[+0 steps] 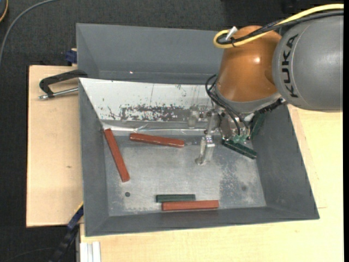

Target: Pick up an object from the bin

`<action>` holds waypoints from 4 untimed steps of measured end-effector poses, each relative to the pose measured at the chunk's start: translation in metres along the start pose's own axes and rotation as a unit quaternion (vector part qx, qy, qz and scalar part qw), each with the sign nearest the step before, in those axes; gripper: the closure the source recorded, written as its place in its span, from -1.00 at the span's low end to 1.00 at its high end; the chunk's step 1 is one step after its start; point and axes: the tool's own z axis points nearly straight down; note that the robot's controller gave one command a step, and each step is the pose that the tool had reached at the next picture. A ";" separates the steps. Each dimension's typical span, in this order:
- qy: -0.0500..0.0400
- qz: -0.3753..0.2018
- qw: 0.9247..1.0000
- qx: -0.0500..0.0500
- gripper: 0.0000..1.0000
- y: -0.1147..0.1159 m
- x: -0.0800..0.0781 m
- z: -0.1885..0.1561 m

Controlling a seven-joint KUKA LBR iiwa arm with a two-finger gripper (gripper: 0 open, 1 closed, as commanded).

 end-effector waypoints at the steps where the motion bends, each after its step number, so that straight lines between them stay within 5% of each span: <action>1: 0.002 0.100 0.995 0.001 -1.00 0.005 -0.026 0.095; 2: 0.000 0.099 0.995 0.001 1.00 0.005 -0.027 0.091; 3: 0.000 0.099 0.995 0.001 -1.00 0.005 -0.027 0.091; 4: 0.000 0.149 0.989 0.001 -1.00 0.021 -0.027 0.106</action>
Offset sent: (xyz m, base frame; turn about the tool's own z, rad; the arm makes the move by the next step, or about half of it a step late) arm 0.0260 0.0060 -0.0920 0.2006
